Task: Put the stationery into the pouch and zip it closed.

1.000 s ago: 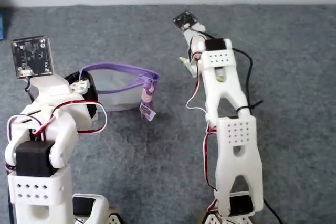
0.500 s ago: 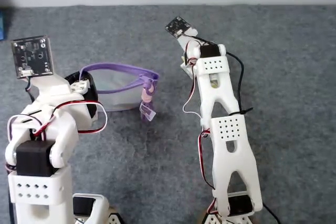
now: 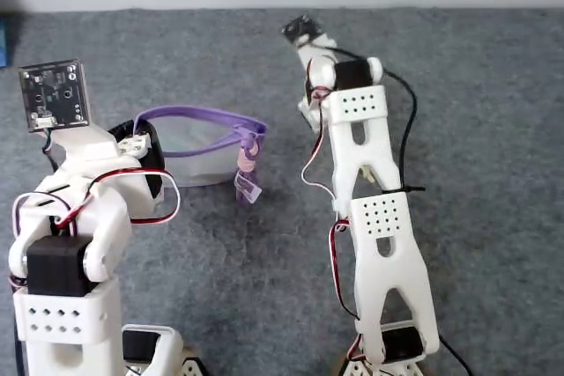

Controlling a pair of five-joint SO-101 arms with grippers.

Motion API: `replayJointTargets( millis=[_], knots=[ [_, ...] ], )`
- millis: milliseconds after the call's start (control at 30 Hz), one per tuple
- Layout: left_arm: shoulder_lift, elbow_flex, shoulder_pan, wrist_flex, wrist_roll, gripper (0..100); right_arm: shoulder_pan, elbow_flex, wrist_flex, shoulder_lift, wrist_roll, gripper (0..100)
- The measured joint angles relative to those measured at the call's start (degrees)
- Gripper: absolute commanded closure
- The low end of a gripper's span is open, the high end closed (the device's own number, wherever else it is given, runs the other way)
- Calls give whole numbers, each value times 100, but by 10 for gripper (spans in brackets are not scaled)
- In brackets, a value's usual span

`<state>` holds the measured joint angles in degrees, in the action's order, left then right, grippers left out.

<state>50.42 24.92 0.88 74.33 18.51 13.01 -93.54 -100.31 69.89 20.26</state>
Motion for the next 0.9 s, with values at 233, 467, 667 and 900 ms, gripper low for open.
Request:
replayJointTargets(
  millis=[233,467,667,900],
  knots=[
    [0,0,0,0,0,988,70,0,-18,-1046,-396,991],
    [0,0,0,0,0,988,79,1363,-18,-2655,-826,991],
    [0,0,0,0,0,988,290,3560,-18,-4870,-1609,991],
    [0,0,0,0,0,988,1301,5222,44,-7420,-2699,991]
  ],
)
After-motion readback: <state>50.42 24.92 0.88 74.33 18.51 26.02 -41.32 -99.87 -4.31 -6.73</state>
